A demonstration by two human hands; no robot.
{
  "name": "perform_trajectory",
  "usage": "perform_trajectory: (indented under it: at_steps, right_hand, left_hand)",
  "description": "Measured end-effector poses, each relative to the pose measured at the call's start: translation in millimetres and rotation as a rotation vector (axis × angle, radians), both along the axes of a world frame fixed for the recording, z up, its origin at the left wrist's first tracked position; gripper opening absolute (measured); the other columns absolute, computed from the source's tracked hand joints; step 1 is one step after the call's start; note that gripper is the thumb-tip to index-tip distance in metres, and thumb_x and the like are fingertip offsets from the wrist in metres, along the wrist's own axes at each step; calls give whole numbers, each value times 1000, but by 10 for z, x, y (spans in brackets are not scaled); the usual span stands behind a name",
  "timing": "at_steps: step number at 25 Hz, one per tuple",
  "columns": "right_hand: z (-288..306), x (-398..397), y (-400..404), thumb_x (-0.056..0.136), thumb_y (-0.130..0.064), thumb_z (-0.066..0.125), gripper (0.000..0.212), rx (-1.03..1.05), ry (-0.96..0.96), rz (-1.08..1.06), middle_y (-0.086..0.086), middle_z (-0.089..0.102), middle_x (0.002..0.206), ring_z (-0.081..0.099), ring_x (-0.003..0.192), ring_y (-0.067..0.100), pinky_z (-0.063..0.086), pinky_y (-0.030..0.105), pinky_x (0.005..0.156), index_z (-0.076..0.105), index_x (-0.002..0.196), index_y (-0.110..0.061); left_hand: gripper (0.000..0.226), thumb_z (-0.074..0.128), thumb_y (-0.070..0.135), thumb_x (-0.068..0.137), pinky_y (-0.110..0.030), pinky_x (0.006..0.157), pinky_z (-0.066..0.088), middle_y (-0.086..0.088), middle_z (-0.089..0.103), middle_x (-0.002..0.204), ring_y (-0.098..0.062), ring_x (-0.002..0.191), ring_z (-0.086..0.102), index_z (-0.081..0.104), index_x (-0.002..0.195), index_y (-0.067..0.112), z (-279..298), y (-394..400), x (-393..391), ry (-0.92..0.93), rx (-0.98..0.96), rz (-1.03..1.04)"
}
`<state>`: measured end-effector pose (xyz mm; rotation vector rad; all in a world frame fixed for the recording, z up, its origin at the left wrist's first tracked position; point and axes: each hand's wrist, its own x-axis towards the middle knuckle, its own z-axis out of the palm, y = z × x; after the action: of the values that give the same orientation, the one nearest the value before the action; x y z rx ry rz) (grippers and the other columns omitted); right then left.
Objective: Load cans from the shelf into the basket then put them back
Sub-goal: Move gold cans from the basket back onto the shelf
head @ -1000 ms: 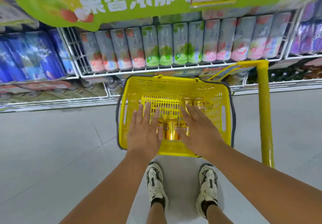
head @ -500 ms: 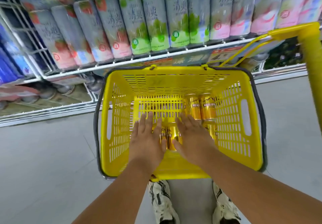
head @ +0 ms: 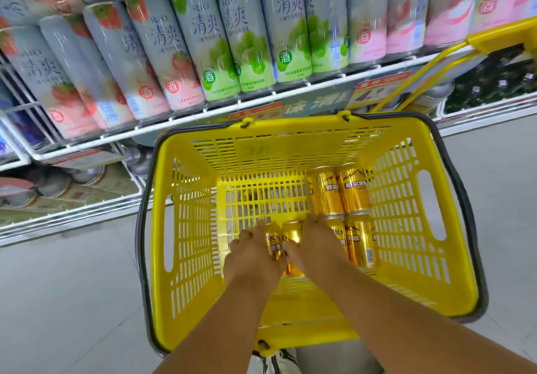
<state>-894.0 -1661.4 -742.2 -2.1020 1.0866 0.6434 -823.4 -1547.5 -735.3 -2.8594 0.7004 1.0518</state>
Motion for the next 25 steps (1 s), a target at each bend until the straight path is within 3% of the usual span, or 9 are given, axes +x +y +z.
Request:
perform_trajectory:
  at_steps: [3, 7, 10, 15, 22, 25]
  right_hand:
    - [-65, 134, 85, 86, -49, 72, 61, -87, 68, -49, 9, 62, 125, 62, 115, 24, 55, 33, 88, 55, 128, -9]
    - [-182, 238, 123, 86, -41, 76, 50, 11, 126, -160, 6, 68, 120, 66, 111, 25, 51, 30, 78, 59, 122, -11]
    - [-231, 212, 64, 79, -41, 81, 55, 113, 86, -259, 3, 68, 118, 65, 111, 24, 48, 28, 77, 58, 120, -12]
    - [-114, 153, 55, 71, -34, 87, 48, 234, -112, -416, -5, 66, 102, 64, 98, 19, 51, 31, 78, 62, 109, -16]
    - [750, 98, -277, 69, -25, 90, 42, 445, -361, -514, -7, 71, 99, 66, 91, 10, 56, 30, 82, 70, 107, -21]
    - [1321, 84, -372, 55, -44, 91, 81, 482, -408, -524, -9, 67, 122, 64, 111, 13, 55, 41, 96, 63, 130, -31]
  left_hand:
    - [95, 68, 55, 81, -39, 83, 54, -10, 57, 126, -29, 111, 62, 21, 154, 16, -177, -56, -14, 154, -105, 321]
    - [63, 82, 41, 76, -32, 76, 50, -2, 66, 110, -23, 93, 62, 45, 119, 12, -269, -54, 43, 280, -138, 617]
    - [70, 87, 41, 71, -29, 72, 43, -1, 63, 107, -21, 90, 58, 48, 121, 9, -295, 16, 79, 313, -173, 642]
    - [65, 87, 49, 68, -36, 82, 55, 2, 66, 103, -24, 95, 65, 53, 114, 18, -135, 61, 131, 254, -247, 692]
    - [52, 90, 37, 67, -32, 77, 55, 12, 70, 94, -11, 86, 67, 59, 109, 28, 784, 65, 183, 254, -449, 715]
    - [47, 89, 32, 71, -13, 59, 45, 15, 70, 92, 1, 81, 64, 57, 106, 31, 1366, 31, 146, 271, -523, 692]
